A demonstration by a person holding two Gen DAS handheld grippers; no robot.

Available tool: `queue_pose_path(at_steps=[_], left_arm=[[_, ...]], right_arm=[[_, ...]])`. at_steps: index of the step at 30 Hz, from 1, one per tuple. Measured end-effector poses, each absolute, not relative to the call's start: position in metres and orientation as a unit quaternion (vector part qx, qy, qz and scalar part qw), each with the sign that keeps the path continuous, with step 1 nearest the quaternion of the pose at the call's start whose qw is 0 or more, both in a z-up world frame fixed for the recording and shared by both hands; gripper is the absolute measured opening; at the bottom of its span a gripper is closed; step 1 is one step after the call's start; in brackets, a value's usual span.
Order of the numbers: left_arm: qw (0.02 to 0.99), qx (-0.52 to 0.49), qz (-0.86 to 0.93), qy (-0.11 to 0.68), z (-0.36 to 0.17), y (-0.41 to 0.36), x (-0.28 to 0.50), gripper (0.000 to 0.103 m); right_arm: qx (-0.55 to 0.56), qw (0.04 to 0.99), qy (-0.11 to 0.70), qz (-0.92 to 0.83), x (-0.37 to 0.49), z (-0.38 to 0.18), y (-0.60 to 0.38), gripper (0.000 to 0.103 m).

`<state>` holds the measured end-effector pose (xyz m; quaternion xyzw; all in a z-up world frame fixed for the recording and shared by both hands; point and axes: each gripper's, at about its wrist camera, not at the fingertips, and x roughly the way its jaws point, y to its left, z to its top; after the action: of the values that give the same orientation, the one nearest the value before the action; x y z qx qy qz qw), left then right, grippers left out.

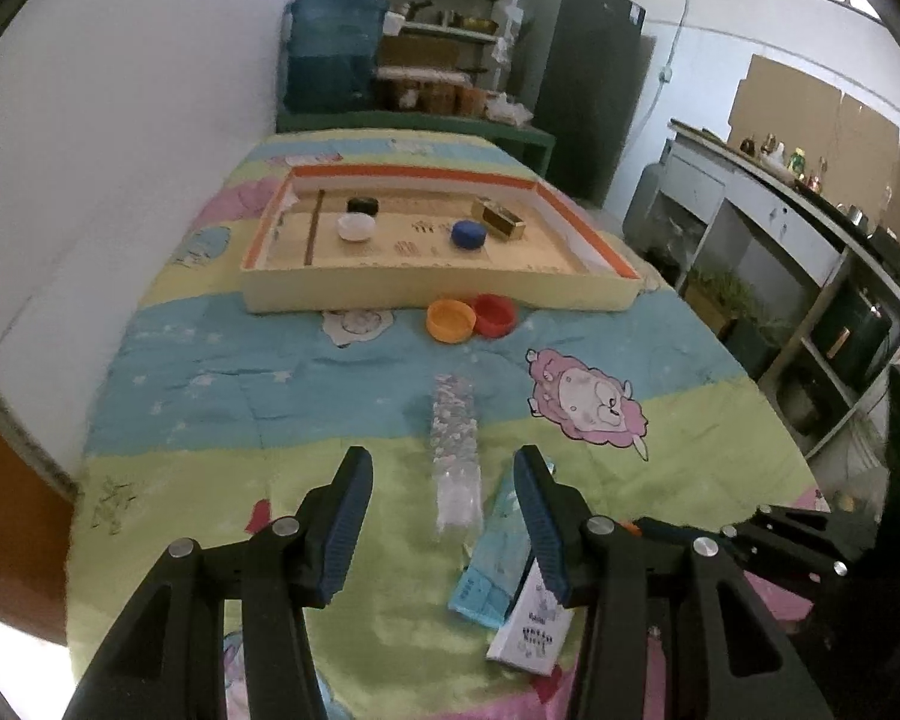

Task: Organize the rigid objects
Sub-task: 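Grasp the orange cap with the right gripper while the left grasps the clear glass tube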

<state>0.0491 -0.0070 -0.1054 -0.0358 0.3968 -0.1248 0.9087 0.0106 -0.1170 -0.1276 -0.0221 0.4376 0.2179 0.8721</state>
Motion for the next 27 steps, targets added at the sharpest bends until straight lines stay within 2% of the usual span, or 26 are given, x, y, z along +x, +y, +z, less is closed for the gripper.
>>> queue_pose_path(at_steps=[11, 15, 20, 22, 27], left_arm=[[0.888, -0.041, -0.126, 0.441, -0.128, -0.014, 0.087, 0.049], [0.888, -0.039, -0.12, 0.442, -0.131, -0.014, 0.088, 0.038], [0.888, -0.042, -0.125, 0.44, -0.132, -0.013, 0.088, 0.031], [0.886, -0.048, -0.134, 0.44, -0.133, -0.013, 0.09, 0.022], [0.889, -0.046, -0.133, 0.436, -0.131, -0.014, 0.088, 0.02]], right_arm=[[-0.006, 0.871, 0.44, 0.221, 0.012, -0.128, -0.123, 0.03], [-0.005, 0.871, 0.439, 0.221, 0.013, -0.128, -0.124, 0.03], [-0.005, 0.871, 0.439, 0.221, 0.014, -0.128, -0.124, 0.03], [-0.004, 0.871, 0.44, 0.221, 0.014, -0.128, -0.124, 0.03], [-0.002, 0.872, 0.438, 0.22, 0.016, -0.126, -0.126, 0.03]])
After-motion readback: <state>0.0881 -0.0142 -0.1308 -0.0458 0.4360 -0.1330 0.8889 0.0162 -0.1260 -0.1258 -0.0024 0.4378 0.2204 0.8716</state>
